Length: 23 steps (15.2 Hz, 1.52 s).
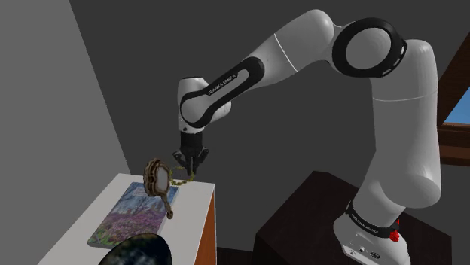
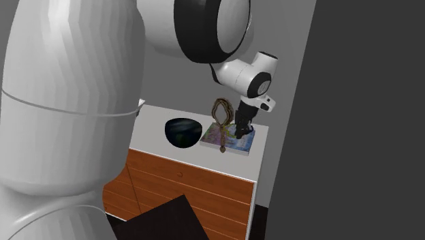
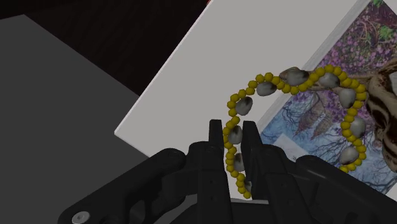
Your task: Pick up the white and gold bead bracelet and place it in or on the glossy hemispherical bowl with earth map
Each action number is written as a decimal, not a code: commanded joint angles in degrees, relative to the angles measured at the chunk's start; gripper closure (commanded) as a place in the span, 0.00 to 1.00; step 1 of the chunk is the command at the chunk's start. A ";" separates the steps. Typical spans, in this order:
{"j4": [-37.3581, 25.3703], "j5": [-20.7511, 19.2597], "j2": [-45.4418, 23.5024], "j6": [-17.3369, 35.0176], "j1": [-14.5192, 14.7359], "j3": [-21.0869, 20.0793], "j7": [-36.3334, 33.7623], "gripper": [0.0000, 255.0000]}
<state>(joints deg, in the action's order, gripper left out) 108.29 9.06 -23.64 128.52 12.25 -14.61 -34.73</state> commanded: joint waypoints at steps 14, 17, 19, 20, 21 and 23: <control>1.46 0.79 6.40 -3.62 3.33 -2.48 -6.25 1.00; 2.66 0.80 7.13 -2.39 5.73 -3.81 -9.85 1.00; 3.13 0.68 7.37 -1.66 7.38 -4.69 -12.36 1.00; 3.26 0.59 7.43 -1.32 8.22 -5.12 -13.64 1.00; 3.33 0.47 7.43 -0.99 9.08 -5.54 -14.94 1.00; 3.26 0.14 7.29 -0.41 10.84 -6.35 -17.60 1.00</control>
<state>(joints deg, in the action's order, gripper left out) 111.12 9.26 -16.46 127.53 22.23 -20.53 -51.00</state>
